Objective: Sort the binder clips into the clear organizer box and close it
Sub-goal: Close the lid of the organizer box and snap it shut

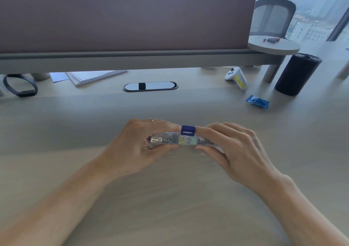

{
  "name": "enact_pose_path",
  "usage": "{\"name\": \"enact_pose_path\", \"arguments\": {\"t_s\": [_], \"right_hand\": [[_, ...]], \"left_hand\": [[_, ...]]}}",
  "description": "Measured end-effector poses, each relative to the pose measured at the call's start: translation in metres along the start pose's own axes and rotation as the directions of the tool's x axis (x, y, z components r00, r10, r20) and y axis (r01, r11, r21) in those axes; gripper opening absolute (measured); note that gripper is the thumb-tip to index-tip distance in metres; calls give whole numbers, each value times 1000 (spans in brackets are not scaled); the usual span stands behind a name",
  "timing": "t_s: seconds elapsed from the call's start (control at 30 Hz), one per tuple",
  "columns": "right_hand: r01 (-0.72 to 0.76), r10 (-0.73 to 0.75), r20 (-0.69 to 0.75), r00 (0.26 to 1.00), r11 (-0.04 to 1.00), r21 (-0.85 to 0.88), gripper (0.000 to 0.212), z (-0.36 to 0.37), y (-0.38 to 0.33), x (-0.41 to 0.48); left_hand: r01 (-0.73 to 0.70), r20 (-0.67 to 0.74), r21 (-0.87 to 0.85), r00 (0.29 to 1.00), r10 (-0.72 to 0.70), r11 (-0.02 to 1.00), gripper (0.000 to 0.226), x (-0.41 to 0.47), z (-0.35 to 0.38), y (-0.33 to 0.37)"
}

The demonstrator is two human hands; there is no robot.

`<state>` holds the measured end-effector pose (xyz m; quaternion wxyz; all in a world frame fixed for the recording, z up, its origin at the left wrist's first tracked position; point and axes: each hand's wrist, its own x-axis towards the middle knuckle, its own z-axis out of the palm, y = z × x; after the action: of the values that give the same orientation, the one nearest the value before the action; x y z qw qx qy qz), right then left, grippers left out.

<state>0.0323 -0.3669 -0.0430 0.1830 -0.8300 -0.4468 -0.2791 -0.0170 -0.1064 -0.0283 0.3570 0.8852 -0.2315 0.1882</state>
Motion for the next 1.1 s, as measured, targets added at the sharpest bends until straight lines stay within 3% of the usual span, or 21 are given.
{"name": "enact_pose_path", "arguments": {"t_s": [0.5, 0.83, 1.1], "right_hand": [[22, -25, 36, 999, 997, 67, 30, 2, -2, -8], [97, -98, 47, 994, 995, 39, 27, 2, -9, -16], [61, -65, 25, 998, 988, 143, 37, 6, -16, -17]], "left_hand": [[-65, -36, 69, 997, 68, 995, 25, -6, 3, 5], [-257, -24, 358, 958, 285, 897, 21, -24, 13, -2], [-248, -31, 370, 960, 278, 896, 26, -27, 12, -6]]}}
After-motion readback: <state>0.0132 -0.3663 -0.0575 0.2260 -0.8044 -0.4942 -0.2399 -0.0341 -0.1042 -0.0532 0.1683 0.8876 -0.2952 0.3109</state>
